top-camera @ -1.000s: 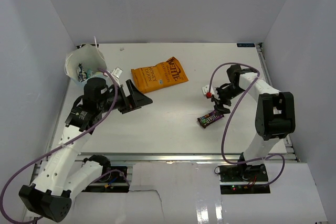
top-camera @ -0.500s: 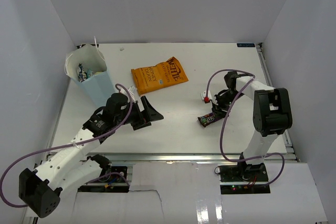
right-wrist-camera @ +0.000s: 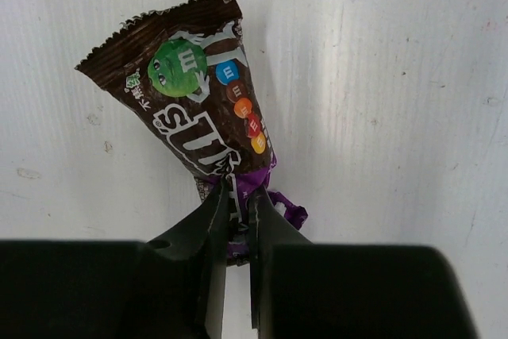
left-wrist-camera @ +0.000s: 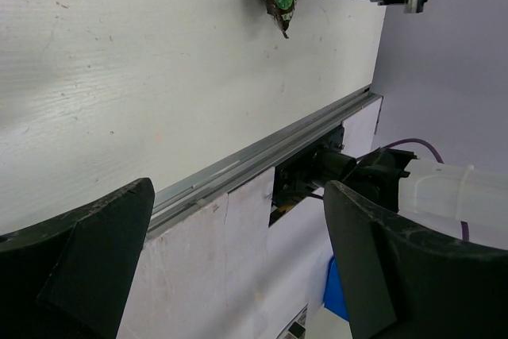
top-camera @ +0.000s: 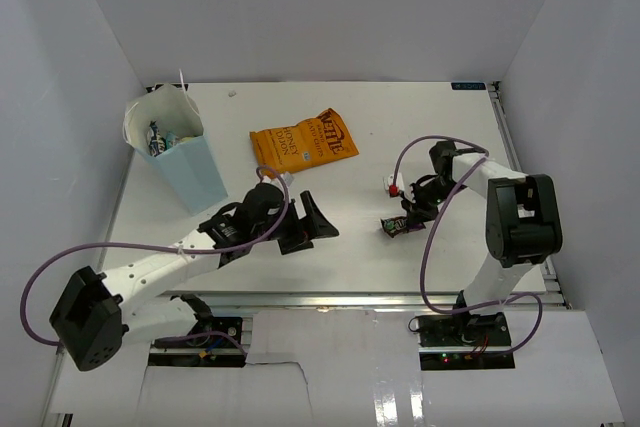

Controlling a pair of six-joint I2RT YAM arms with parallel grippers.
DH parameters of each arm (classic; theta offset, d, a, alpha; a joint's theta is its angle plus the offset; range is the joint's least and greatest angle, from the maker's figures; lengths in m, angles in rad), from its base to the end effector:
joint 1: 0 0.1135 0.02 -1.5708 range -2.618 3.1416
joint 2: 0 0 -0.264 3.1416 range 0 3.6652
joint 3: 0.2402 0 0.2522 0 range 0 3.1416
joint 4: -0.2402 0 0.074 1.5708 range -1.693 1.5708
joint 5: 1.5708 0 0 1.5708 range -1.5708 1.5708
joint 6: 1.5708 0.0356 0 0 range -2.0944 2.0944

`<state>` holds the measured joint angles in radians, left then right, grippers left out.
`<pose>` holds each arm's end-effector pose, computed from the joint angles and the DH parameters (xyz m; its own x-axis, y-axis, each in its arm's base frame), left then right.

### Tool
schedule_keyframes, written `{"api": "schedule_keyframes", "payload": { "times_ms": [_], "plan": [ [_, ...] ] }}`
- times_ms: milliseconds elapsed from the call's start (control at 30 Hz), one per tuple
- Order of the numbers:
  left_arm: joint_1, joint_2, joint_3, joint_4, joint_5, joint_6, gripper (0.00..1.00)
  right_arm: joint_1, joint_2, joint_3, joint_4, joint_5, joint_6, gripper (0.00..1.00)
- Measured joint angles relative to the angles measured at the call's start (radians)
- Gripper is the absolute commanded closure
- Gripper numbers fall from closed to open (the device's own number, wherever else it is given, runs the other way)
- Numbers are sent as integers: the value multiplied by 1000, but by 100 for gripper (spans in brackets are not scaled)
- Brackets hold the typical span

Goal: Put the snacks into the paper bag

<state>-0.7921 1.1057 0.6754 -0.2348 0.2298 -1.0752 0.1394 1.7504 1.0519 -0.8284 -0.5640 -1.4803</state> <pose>0.1591 -0.1728 0.2347 -0.9266 -0.2805 -0.2505 0.0082 0.6510 -0.7590 0.2924 0.0602 0.1577 0.0507 -0.8428 -0.5358 -0.9980 -0.0629 0.0046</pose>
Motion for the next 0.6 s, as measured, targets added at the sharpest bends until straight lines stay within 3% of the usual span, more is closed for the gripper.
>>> {"api": "schedule_keyframes", "payload": {
  "times_ms": [233,600],
  "plan": [
    [-62,161,19,104,-66,-89,2,-1,-41,-18,-41,-65,77,92],
    [-106,501,293,246,-126,-214,2,14,-196,-23,-61,-261,333,92]
  ]
}}
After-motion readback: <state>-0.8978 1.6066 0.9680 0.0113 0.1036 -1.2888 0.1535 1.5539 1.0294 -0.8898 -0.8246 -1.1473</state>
